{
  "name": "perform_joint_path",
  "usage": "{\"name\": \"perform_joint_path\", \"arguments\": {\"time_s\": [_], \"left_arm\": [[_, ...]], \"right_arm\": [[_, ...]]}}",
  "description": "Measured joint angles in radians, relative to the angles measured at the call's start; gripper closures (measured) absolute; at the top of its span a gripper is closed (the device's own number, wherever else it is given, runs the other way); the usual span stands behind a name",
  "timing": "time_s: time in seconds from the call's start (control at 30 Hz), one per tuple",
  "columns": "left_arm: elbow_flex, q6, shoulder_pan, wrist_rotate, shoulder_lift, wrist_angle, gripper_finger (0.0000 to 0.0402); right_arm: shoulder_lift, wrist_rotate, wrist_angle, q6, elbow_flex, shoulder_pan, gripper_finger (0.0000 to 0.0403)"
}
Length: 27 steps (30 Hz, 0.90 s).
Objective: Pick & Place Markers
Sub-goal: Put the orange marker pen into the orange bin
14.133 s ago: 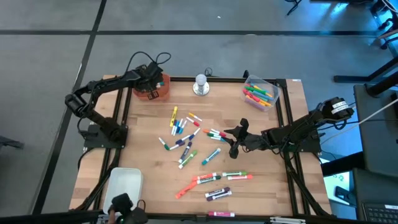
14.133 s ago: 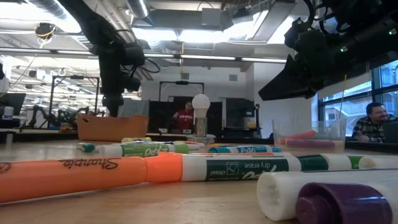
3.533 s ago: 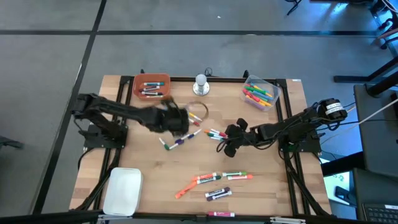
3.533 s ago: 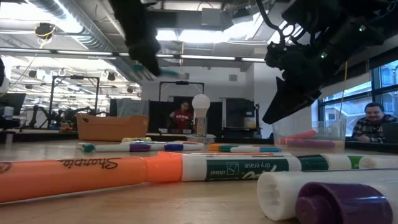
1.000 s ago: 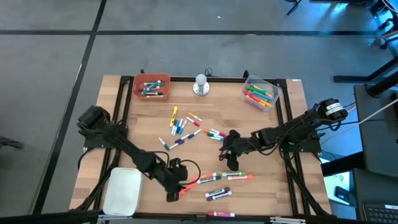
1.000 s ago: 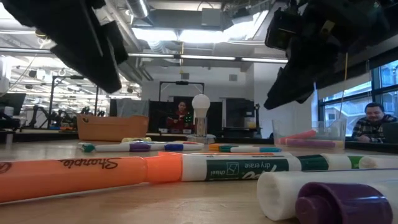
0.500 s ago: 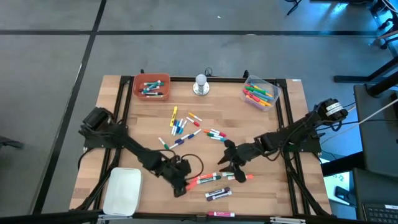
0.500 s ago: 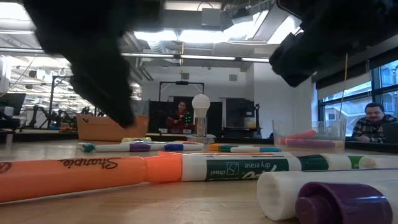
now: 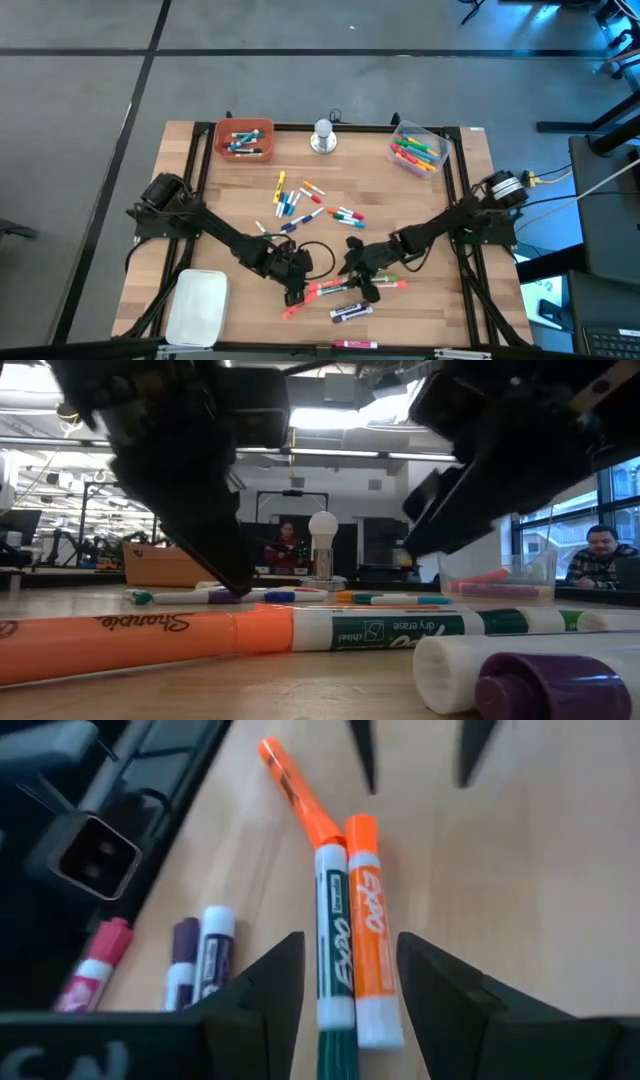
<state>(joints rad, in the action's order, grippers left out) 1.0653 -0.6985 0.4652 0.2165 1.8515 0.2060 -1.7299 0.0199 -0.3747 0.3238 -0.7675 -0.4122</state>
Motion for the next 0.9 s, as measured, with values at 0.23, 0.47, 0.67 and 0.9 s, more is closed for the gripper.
{"name": "perform_joint_path", "arguments": {"time_s": [0.23,0.47,0.67,0.9], "left_arm": [[0.0,0.031,-0.01,-0.005,0.0,0.007,0.019],[0.0,0.032,-0.007,0.012,0.0,0.01,0.019],[0.0,0.032,-0.007,0.028,0.0,0.044,0.019],[0.0,0.032,-0.007,0.029,0.0,0.084,0.019]], "right_arm": [[-0.142,-0.003,0.242,-0.045,-0.177,0.0,0.0242],[-0.194,-0.084,0.41,-0.045,-0.287,-0.001,0.0242],[-0.184,-0.075,0.425,-0.052,-0.305,0.001,0.0257],[-0.144,-0.067,0.441,-0.07,-0.303,0.003,0.0259]]}}
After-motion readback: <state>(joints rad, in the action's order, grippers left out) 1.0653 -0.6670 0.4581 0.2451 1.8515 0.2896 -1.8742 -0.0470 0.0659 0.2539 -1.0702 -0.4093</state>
